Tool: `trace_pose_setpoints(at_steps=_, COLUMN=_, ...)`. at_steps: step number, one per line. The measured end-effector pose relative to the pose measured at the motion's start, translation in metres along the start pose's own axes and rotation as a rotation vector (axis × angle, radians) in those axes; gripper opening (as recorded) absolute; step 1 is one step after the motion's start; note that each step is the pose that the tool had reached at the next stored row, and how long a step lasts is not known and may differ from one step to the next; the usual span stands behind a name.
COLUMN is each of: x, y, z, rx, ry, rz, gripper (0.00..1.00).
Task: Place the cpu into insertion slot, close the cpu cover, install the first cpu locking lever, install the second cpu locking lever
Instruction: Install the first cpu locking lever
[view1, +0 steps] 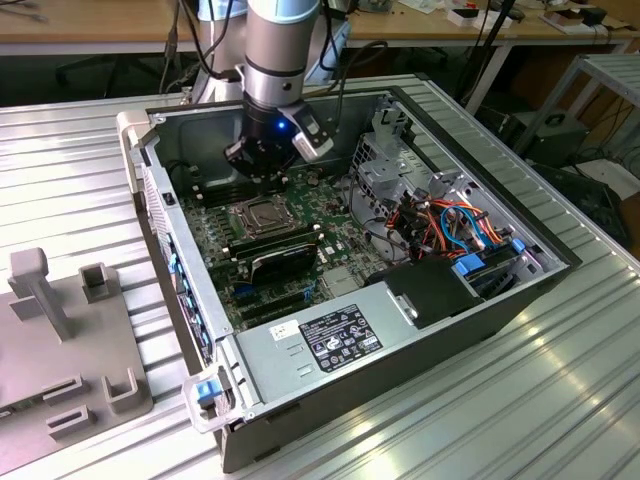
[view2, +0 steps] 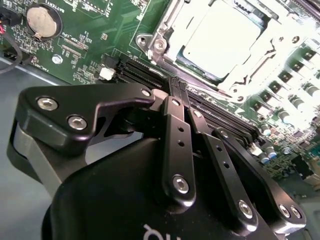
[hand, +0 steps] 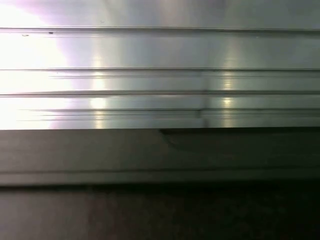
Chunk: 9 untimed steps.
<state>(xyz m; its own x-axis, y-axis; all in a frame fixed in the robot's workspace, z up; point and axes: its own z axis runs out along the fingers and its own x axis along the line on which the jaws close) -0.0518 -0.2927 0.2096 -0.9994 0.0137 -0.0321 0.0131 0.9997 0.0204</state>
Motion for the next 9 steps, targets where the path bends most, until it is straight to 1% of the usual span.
trace_pose_setpoints(at_steps=5, x=-0.0036, y=0.0002, z=0.0026, rx=0.0001, ry=0.0001, rz=0.0, gripper=0.11)
trace_pose_setpoints(at_steps=9, x=-0.0044, y=0.0002, z=0.0035, rx=0.0, ry=0.0001, rz=0.0, gripper=0.11)
